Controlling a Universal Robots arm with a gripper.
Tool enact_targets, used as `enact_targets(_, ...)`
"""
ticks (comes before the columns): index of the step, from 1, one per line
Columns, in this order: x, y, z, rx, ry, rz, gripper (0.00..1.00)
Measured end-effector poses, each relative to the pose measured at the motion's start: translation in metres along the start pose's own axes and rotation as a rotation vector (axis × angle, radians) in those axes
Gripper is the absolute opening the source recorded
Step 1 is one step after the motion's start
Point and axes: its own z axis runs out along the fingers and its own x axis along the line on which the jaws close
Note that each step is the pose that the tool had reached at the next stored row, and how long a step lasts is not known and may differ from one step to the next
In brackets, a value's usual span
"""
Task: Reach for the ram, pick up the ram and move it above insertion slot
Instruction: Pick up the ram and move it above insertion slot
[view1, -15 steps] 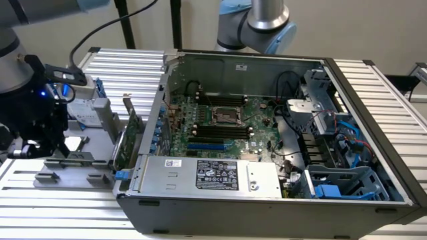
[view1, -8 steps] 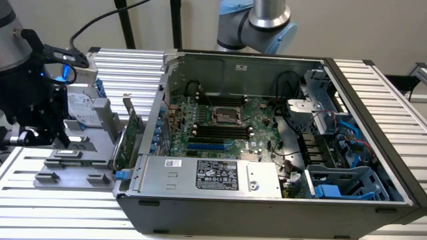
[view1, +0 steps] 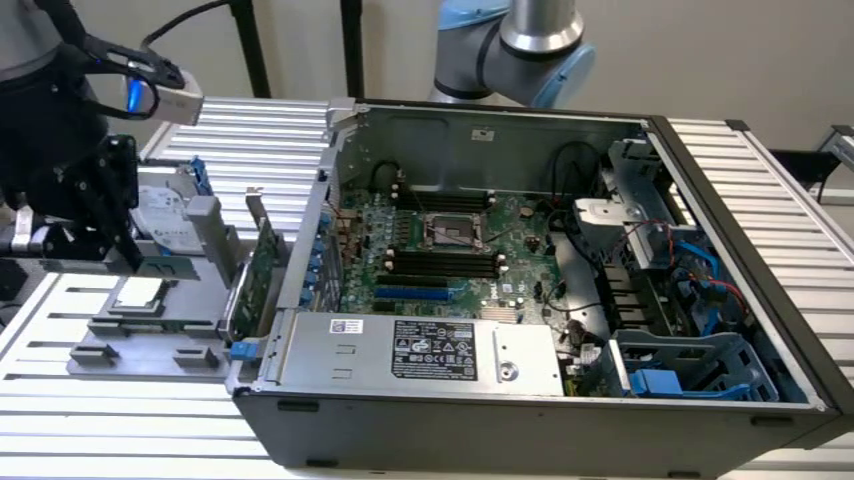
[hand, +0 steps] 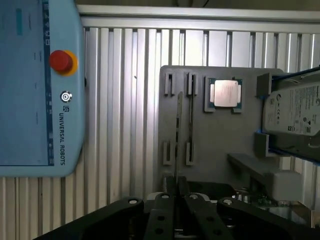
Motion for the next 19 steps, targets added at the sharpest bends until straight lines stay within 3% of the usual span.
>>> enact_targets(4, 0.0, -0.0112, -0.0187, -0.0001, 0.0001, -0.001, 0.14)
enact_targets(11, -0.001, -0.0398, -0.0492, -0.0001, 0.0001, -0.001, 0.14)
enact_targets(19, -0.002, -0.0755, -0.0655, -0.0002, -0.0005, -0.001, 0.14)
